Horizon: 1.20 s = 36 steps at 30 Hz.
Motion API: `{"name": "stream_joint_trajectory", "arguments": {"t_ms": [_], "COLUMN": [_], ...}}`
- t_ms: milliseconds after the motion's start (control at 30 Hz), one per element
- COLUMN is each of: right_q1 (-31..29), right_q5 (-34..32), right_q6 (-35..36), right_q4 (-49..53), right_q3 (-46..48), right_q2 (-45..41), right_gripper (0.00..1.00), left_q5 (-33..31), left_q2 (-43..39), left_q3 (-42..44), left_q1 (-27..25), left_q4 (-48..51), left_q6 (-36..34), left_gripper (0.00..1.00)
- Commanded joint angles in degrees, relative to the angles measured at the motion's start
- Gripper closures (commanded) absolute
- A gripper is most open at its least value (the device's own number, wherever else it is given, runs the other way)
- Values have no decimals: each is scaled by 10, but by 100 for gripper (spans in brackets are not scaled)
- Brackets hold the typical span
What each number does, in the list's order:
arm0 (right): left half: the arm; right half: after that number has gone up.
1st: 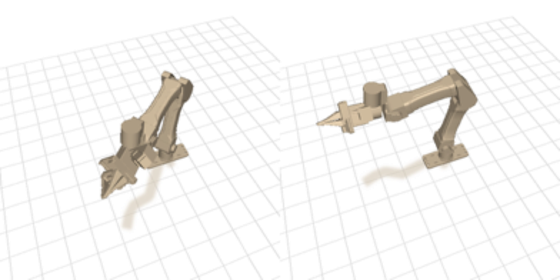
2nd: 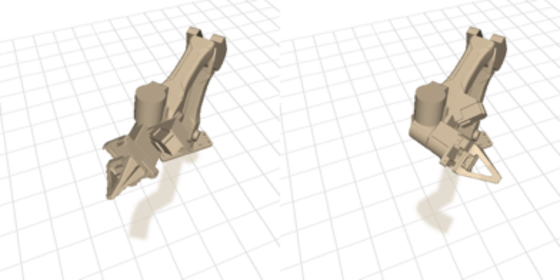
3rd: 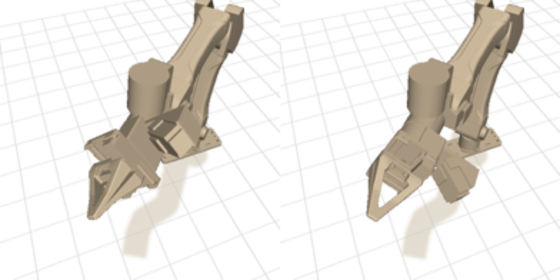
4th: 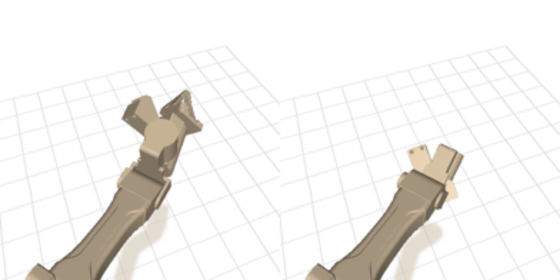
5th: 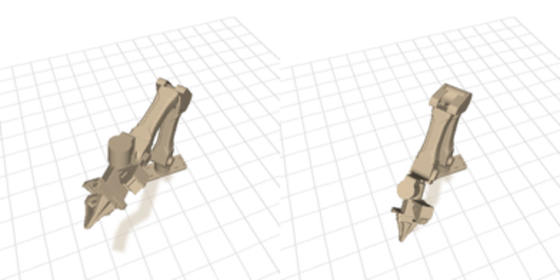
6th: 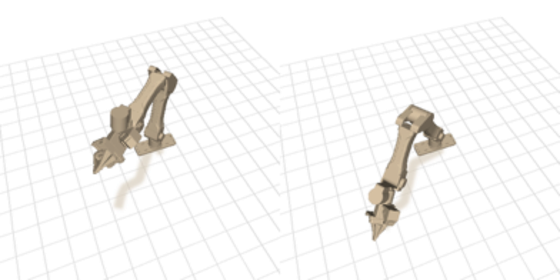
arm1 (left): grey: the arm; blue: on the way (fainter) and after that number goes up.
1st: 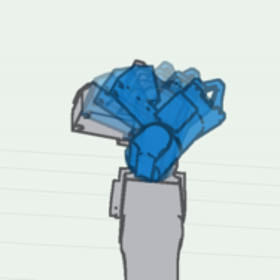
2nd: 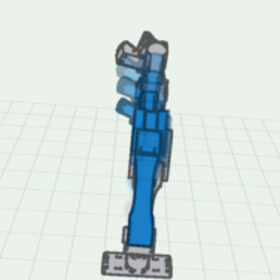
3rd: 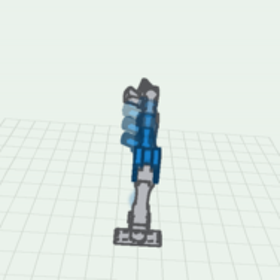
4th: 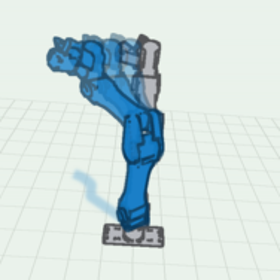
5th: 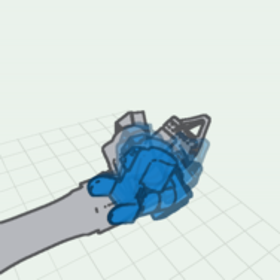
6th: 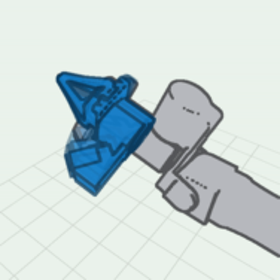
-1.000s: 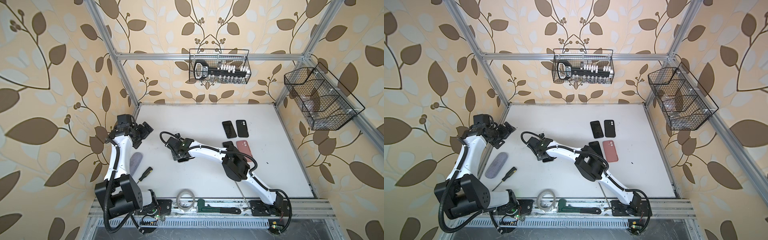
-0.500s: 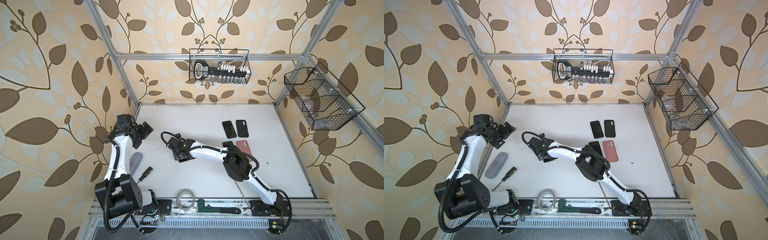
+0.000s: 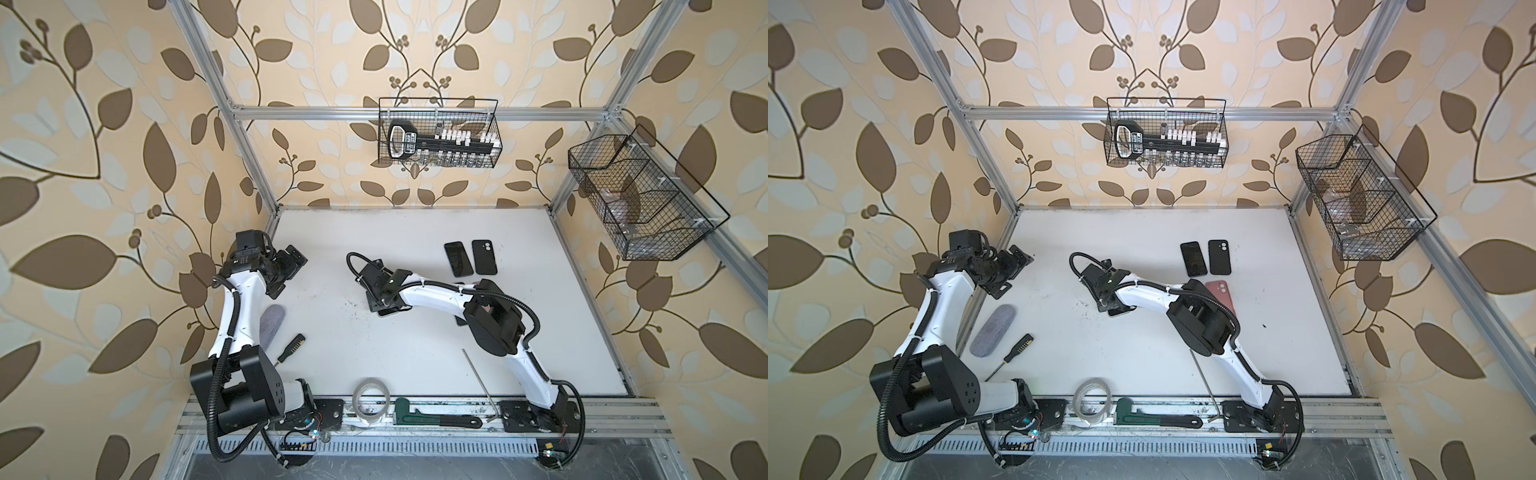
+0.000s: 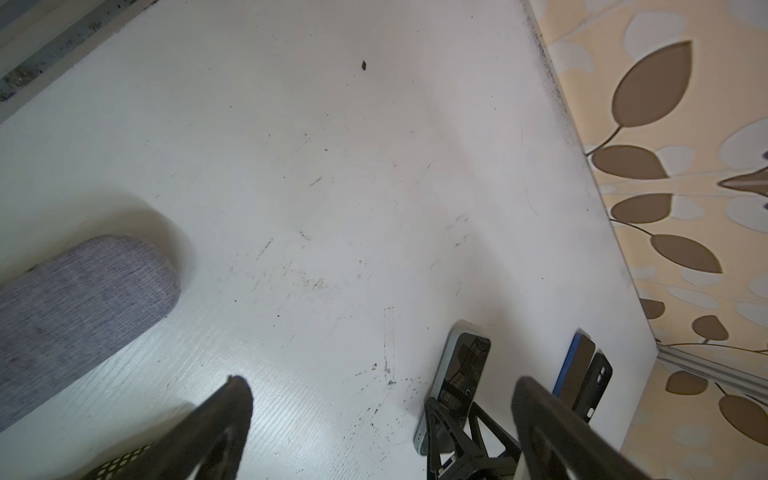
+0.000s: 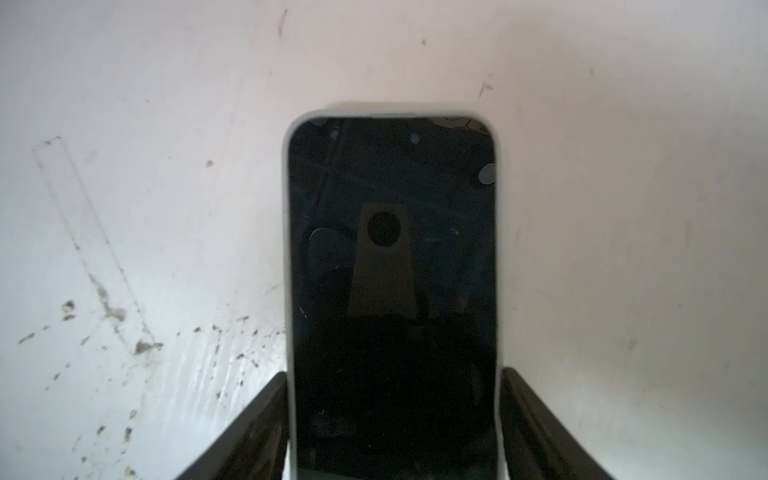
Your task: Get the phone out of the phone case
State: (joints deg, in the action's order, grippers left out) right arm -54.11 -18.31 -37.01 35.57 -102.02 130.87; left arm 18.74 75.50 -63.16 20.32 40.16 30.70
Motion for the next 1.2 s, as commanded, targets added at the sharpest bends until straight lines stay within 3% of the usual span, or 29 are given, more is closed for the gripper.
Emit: {"name": "stream_joint_trajectory", "arguments": {"t_ms": [0, 433, 1167], "right_q1": [4, 32, 15], "right_q5": [12, 35, -12], "right_q6": [8, 24, 17], "right_q4": [-27, -65, 10], "right_q3": [31, 119, 77], "right_q2": [-42, -94, -50], "right_gripper": [34, 35, 13], "left_q5": [35, 53, 45], "left_q2": [-11, -60, -54], "left_q3": [29, 104, 104], "left_q1": [-5, -140, -154], "left_q4": [-26, -84, -91], "left_q6": [25, 108, 119], "left_gripper": [1, 1, 1]}}
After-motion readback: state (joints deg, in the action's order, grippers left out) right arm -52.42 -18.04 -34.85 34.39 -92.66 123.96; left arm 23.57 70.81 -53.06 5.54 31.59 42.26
